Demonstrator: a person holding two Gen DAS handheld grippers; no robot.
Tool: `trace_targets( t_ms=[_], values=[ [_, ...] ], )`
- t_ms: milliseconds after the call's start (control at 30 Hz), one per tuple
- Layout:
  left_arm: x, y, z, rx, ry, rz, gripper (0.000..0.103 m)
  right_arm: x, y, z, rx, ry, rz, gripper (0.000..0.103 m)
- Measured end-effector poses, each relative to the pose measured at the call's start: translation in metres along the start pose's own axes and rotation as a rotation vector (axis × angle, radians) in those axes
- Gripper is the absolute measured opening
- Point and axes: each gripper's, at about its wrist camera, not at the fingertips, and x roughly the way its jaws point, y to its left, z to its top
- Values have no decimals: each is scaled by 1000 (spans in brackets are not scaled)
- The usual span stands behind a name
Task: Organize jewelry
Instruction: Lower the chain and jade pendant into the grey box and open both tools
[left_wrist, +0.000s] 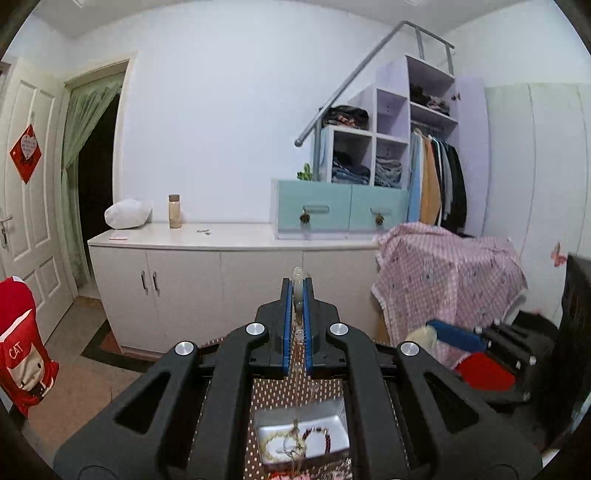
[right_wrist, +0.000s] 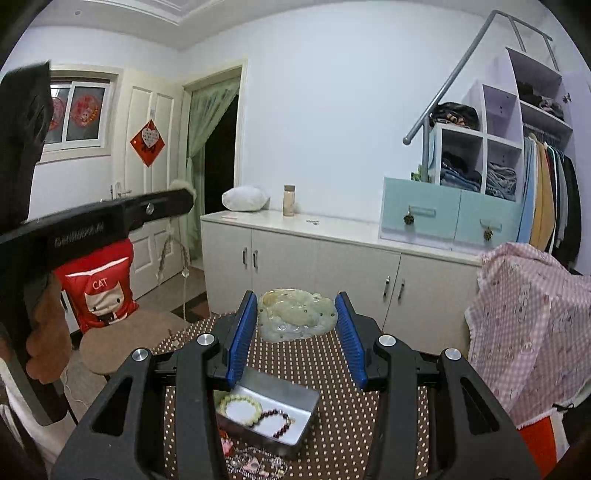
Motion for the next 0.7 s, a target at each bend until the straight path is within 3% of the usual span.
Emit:
trace_targets(
  t_ms=[200,367,567,700],
  values=[
    [-8,-7,38,18,-55,-4,5,-2,-3,22,-11,-29,1,41],
    [0,-6,41,18,-42,4,5,5,-3,30,-20,-26,16,41],
    [31,1,4,6,79,8,6,28,-2,9,9,45,52,41],
    [66,9,-44,-7,221,13,6,52,0,-21,38,134,104,41]
  ],
)
